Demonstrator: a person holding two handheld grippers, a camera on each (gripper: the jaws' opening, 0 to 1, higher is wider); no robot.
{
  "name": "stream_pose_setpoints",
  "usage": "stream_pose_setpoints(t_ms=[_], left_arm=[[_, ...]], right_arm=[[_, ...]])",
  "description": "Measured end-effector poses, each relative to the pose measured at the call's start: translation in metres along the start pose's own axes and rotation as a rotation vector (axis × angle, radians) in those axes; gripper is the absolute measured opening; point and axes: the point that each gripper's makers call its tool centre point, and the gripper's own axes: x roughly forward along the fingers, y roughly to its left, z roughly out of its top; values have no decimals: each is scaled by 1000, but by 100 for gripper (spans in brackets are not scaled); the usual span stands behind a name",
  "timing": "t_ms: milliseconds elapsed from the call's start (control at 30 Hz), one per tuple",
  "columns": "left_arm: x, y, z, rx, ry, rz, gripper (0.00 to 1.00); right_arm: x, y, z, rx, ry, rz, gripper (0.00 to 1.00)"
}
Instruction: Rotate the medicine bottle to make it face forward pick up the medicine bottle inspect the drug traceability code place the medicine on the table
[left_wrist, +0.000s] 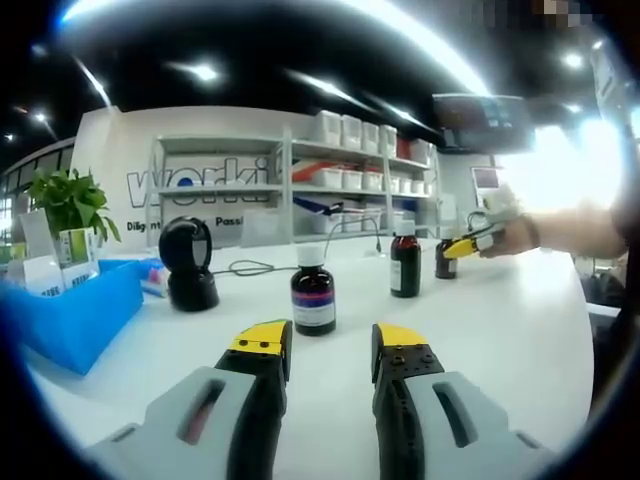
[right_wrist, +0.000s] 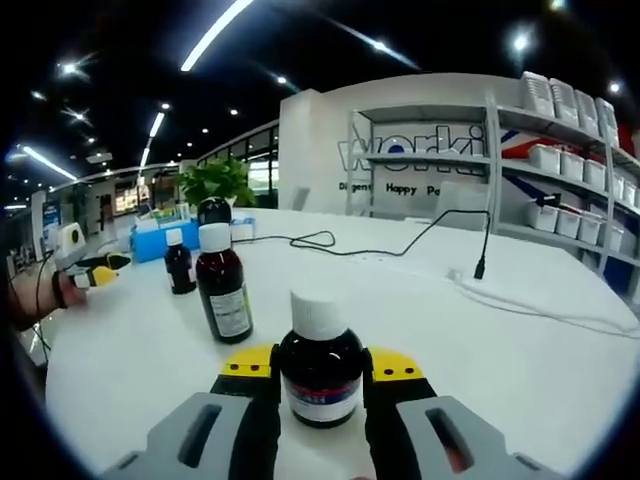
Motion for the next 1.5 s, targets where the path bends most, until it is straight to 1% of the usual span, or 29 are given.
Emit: stream_pose_setpoints(t_ms=[133, 300, 767, 867, 900, 933, 967, 1000, 1067, 1167, 1200, 1300, 1400, 1500], left_arm=[[0, 0, 0, 0, -1, 1, 25], [0, 0, 0, 0, 0, 0, 25], [0, 1, 0, -1, -1, 1, 25], [0, 0, 0, -1, 0, -1, 25], [0, 0, 0, -1, 0, -1, 25], [0, 0, 0, -1, -1, 0, 25], [0, 0, 0, -2, 0, 1, 25], [0, 0, 0, -2, -1, 1, 25], [0, 1, 0, -4, 0, 2, 25], [0, 0, 0, -3, 0, 0, 25], [0, 0, 0, -3, 1, 0, 25], [0, 0, 0, -4, 1, 0, 25], [0, 0, 0, -3, 1, -1, 25], [0, -1, 0, -3, 1, -2, 25]], right_arm=[[0, -1, -1, 28, -12, -40, 27], [1, -2, 0, 38, -11, -68, 28], [1, -3, -3, 58, -18, -61, 28], [1, -2, -3, 41, -17, -56, 29], [1, -3, -2, 22, -24, -55, 30], [1, -3, 2, 17, -53, -63, 34], [0, -4, 4, 32, -70, -63, 39], [-1, -4, 5, 38, -72, -60, 41], [-1, -5, 6, 34, -74, -56, 41], [-3, -9, 6, -16, -60, -70, 42], [-5, -10, 8, -30, -67, -77, 43], [-11, -8, 15, -36, -91, -70, 43], [-18, -4, 21, -41, -101, -56, 38], [-26, -4, 29, -50, -125, -61, 37]])
